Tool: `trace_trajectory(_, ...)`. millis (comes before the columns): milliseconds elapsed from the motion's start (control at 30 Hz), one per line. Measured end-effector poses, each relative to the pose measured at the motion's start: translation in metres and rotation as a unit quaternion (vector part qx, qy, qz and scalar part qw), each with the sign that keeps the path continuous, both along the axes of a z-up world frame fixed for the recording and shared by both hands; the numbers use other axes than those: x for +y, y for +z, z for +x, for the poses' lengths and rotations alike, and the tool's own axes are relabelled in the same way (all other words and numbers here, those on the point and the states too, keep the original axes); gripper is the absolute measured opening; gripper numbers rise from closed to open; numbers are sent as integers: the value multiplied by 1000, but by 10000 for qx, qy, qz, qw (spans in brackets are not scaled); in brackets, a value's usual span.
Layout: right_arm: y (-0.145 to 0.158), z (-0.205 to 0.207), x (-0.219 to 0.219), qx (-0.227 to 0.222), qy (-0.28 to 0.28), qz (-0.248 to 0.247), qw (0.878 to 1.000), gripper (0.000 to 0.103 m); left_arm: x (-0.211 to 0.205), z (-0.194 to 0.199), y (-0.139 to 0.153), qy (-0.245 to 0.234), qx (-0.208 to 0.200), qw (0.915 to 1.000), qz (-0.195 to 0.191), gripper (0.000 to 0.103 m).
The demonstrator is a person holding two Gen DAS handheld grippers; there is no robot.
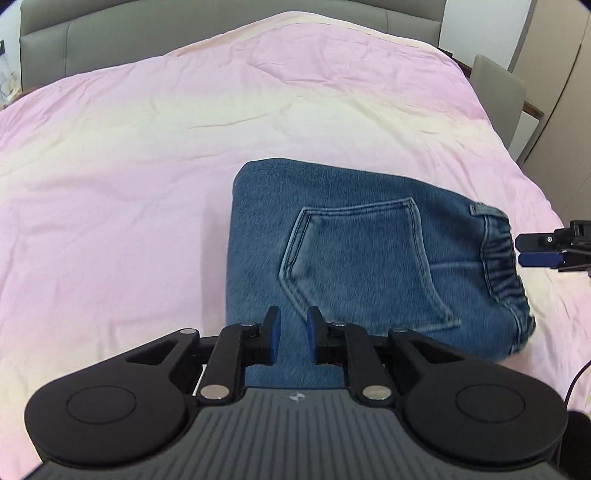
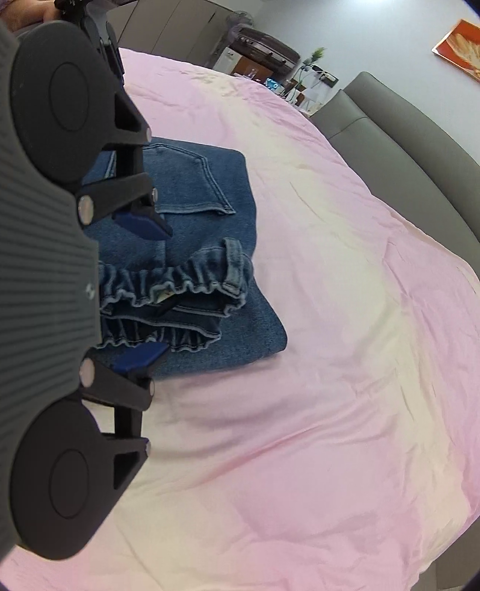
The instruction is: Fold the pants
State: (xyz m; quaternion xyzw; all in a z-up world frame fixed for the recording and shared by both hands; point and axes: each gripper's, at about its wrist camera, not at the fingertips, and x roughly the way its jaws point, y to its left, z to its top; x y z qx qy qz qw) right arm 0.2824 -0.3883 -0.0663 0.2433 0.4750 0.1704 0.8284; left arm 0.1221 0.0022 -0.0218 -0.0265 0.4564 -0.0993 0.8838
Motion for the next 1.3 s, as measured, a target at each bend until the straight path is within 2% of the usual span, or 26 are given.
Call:
trace_trajectory(200,-34,34,-7,407,-170,743,9963,59,-7,26,-21,-4,329,9993,167,17)
trace_trajectory(433,-80,53,-24,775,-351,1680,9821,59,-3,28,-41,-75,451,9989,134,16)
trace_trajectory(500,-82,51,-25,736,-254,1848,9797,34,-3,28,-42,-91,456,9988,160,16)
trace_trajectory(567,-72,47,-20,579,-154,1631,9848,24,-2,26,-40,-107,429,9989,165,16)
trace_trajectory(667,-45,43,-6,222,92,1123,9934,17,1,22,-36,-94,326,9994,106,16)
trace_trajectory(867,38,45,22,-795,447,785,9927,11,19,12,-14,247,-140,9995,-99,16)
trace_trajectory(967,58,57,23,-833,317,533,9946,8,26,10,-3,356,-289,9987,-222,16)
trace_trajectory(1033,49,65,18,-531,204,407,9976,8,27,11,2,356,-373,9985,-208,16)
trace_trajectory(1100,29,65,9,-178,27,51,9998,7,27,15,2,364,-399,9983,-227,16)
trace_trajectory(1200,-19,64,-8,306,-363,-260,9985,5,28,23,-2,349,-371,9984,-231,16)
trace_trajectory(1233,-31,63,-10,349,-415,-307,9981,4,27,25,-3,342,-363,9985,-217,16)
trace_trajectory(1300,-38,65,-9,310,-423,-380,9979,4,25,29,-4,322,-327,9988,-187,16)
